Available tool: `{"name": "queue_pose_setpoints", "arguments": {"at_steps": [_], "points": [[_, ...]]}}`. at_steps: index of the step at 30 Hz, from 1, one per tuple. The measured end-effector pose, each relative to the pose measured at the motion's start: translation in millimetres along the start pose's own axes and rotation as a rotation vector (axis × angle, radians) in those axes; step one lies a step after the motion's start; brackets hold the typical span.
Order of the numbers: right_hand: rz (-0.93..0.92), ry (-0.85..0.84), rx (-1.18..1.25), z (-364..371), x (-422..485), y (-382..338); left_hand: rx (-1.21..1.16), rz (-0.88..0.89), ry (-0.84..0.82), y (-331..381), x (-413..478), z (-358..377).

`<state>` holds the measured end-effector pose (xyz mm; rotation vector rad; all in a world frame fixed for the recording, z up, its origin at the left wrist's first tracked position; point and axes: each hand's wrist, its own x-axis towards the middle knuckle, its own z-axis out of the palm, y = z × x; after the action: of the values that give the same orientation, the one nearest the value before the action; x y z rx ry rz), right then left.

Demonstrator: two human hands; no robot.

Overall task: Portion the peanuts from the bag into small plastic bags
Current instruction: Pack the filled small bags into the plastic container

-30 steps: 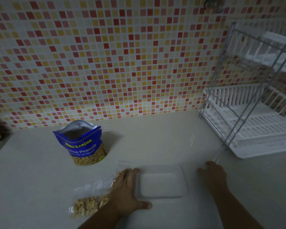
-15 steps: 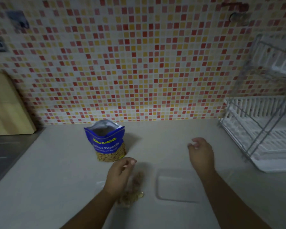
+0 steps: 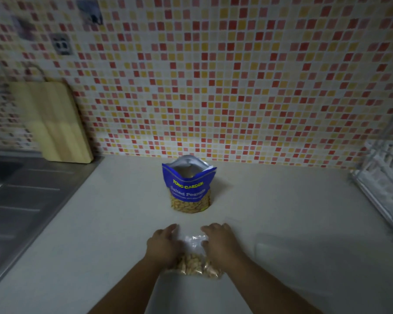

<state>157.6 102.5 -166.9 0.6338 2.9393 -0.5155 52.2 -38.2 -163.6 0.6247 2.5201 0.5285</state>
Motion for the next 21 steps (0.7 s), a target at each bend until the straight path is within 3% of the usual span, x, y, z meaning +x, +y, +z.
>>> {"name": "queue_pose_setpoints", "arguments": {"at_steps": [3,8,17,21], "points": [[-0.060,-0.003,-0.194,6,7,3,0.195,0.125,0.016,3,5,2],[0.082,0.038,-0.136,5,12,-3,0.181,0.207,0.042,-6,18,8],[0.102,0.037,0.153,-5,9,-9,-0.305,0.216,0.009,-8,15,-6],[0.102,0.057,0.410,-23,0,-7,-0.417,0.289,-0.087,-7,16,-16]]}}
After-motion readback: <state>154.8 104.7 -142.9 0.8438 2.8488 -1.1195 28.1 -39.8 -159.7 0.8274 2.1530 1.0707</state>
